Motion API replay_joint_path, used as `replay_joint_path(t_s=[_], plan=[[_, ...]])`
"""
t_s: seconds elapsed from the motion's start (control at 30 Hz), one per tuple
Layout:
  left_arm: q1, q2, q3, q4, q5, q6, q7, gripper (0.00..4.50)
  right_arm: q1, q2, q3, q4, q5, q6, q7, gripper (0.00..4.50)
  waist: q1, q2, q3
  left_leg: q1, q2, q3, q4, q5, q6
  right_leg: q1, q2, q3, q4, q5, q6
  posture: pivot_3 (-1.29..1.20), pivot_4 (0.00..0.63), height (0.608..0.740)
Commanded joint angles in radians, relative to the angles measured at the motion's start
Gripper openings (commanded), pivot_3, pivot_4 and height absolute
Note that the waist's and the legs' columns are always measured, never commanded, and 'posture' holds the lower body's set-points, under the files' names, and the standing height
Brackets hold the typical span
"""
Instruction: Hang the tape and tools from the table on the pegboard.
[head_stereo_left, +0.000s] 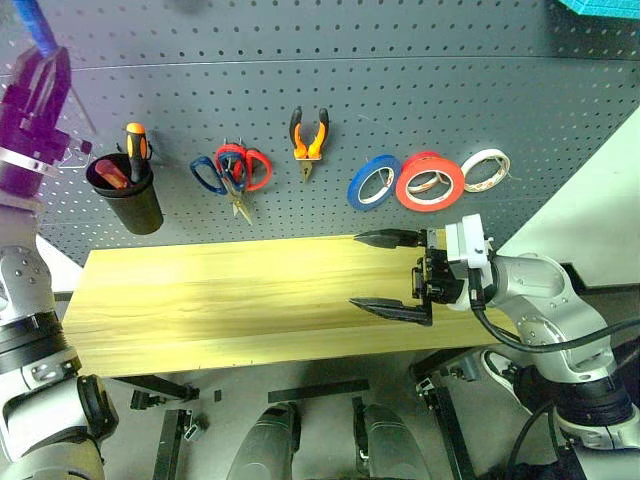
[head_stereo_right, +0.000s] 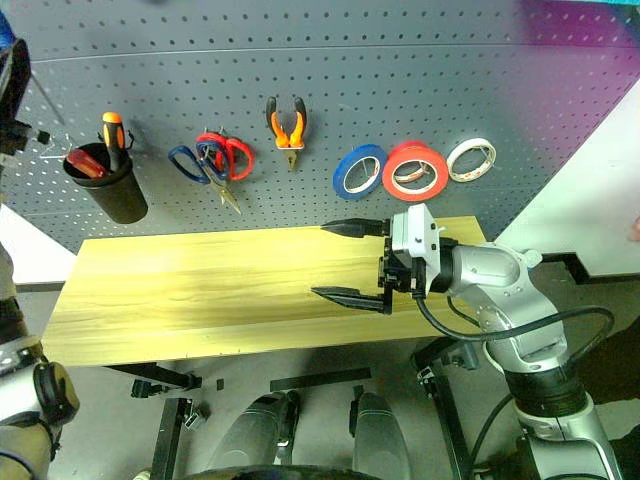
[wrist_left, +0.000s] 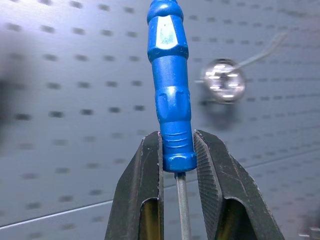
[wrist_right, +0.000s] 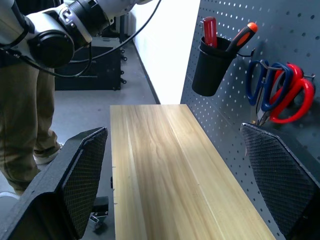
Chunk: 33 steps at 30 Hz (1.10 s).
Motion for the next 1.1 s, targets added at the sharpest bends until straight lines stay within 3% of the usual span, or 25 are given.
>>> replay_joint_path(t_s=[0.03, 0.63, 1.1], plan=[[-0.038, 0.041, 0.039, 0.047, 0.039, -0.076, 0.012, 0.54, -0.005, 0.004, -0.01, -0.02, 0.007, -0.015, 0.001, 4.5, 0.0, 0.0, -0.001, 0.0, 0.0, 0.0, 0.0, 0.0, 0.0, 0.0, 0.0, 0.0, 0.0, 0.0, 0.0, 0.01, 0.1, 0.74], [-0.122, 0.026, -0.037, 0.498, 0.174, -0.352, -0.088, 0.54, 0.008, 0.009, -0.015, -0.035, 0.012, -0.005, -0.014, 4.5, -0.001, -0.005, -0.017, 0.006, 0.0, 0.0, 0.0, 0.0, 0.001, 0.006, 0.0, 0.0, 0.001, 0.001, 0.0, 0.0, 0.093, 0.74], [-0.132, 0.014, -0.074, 0.573, 0.197, -0.399, -0.112, 0.54, 0.023, 0.004, -0.022, -0.047, 0.018, -0.002, -0.026, 4.5, -0.009, -0.005, -0.019, 0.006, 0.0, 0.0, 0.002, 0.0, 0.001, 0.005, 0.0, 0.0, 0.004, 0.001, 0.0, -0.01, 0.099, 0.74]])
